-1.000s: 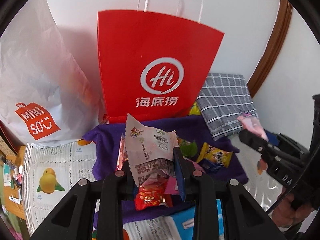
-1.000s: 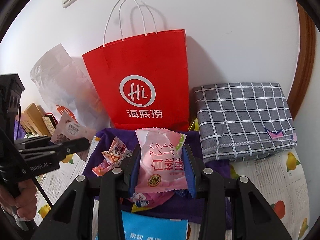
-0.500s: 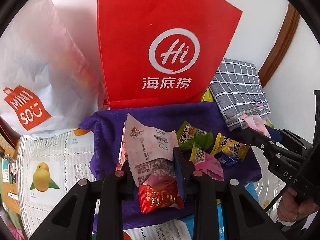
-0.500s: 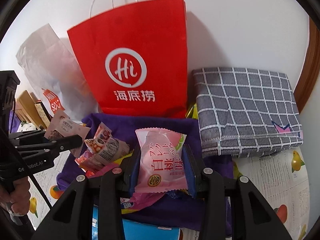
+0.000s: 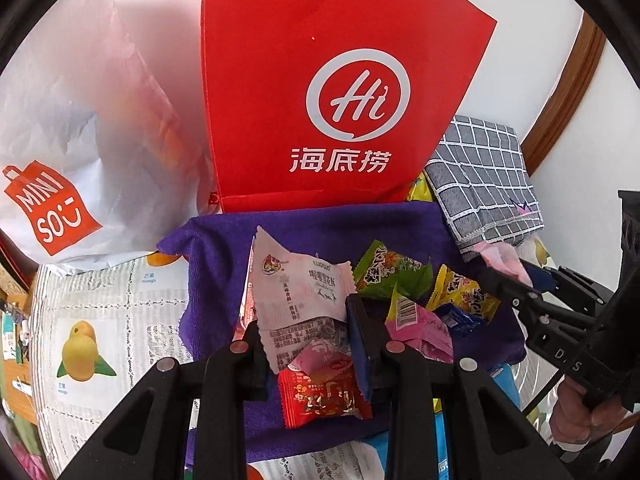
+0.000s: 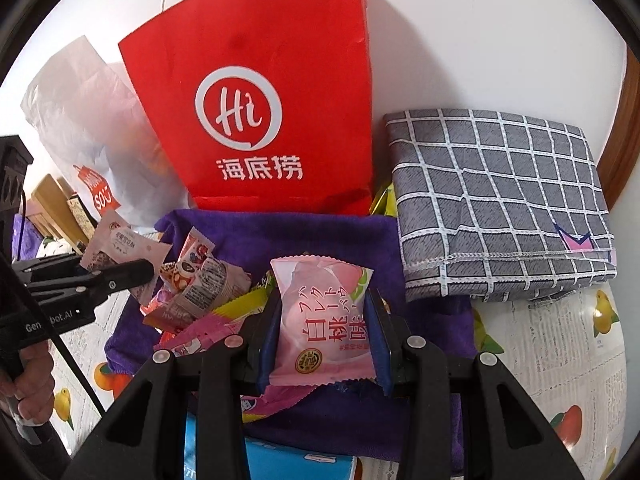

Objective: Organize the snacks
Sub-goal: 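Lower the pink packet onto the towel with the right gripper while the left lowers its packet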

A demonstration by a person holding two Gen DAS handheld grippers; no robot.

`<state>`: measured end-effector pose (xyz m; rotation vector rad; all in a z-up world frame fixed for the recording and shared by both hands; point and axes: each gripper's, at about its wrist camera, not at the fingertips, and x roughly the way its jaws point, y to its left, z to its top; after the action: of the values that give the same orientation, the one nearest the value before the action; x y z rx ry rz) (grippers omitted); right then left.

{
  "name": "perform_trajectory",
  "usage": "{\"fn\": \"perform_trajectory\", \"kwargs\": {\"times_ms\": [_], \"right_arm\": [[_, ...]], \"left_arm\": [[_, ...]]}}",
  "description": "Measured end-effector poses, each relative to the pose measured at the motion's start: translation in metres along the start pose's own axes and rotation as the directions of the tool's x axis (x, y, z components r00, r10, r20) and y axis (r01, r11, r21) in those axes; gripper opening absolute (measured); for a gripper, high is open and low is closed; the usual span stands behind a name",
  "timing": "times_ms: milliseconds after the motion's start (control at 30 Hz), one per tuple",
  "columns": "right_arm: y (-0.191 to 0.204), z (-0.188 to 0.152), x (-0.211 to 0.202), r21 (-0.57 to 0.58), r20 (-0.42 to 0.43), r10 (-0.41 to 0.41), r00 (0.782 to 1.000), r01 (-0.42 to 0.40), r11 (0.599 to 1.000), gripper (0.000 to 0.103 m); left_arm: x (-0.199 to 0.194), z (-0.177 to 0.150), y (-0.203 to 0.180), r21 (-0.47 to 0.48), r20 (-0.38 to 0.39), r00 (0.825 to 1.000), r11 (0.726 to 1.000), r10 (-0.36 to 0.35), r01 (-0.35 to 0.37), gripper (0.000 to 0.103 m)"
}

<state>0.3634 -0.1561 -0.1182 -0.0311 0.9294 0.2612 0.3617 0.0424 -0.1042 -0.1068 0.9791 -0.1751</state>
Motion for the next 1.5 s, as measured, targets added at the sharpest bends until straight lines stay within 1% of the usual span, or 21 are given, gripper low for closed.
{"fn": "perform_trajectory", "kwargs": {"times_ms": [300, 600, 767, 833, 1033, 1333, 1500], "right_arm": [[0.002, -0.002, 0.007, -0.014, -0.032, -0.007, 0.999, 0.007, 1.0, 0.039], [0.002, -0.005, 0.017, -0.024, -0.076, -0.02, 0.997, 0.019, 1.0, 0.039], [0.002, -0.005, 0.019, -0.03, -0.088, -0.021, 0.996, 0.019, 0.999, 0.039], [0.002, -0.005, 0.02, -0.033, -0.09, -0.024, 0.996, 0.021, 0.999, 0.039], [0.002, -0.003, 0.016, -0.033, -0.08, -0.02, 0.997, 0.017, 0.999, 0.039], [0.0, 0.002, -0.007, -0.019, -0.024, -0.004, 1.0, 0.004, 1.0, 0.039], [-0.002, 0.004, -0.013, -0.015, -0.009, -0.006, 1.0, 0.006, 1.0, 0.039]], "left_arm": [[-0.001, 0.0, -0.002, 0.005, -0.004, 1.0, 1.0, -0.017, 0.017, 0.028], [0.003, -0.001, -0.006, 0.015, -0.011, 1.0, 1.0, -0.02, 0.02, 0.028], [0.004, -0.001, -0.006, 0.013, -0.018, 0.999, 0.999, -0.037, 0.037, 0.028], [0.005, -0.001, -0.006, 0.013, -0.021, 0.999, 0.999, -0.033, 0.034, 0.028], [0.006, -0.001, -0.006, 0.013, -0.025, 0.999, 0.999, -0.034, 0.035, 0.028], [0.015, -0.003, -0.009, 0.016, -0.059, 0.998, 0.999, -0.035, 0.036, 0.028], [0.017, -0.005, -0.01, 0.016, -0.069, 0.997, 0.999, -0.037, 0.039, 0.028]]}}
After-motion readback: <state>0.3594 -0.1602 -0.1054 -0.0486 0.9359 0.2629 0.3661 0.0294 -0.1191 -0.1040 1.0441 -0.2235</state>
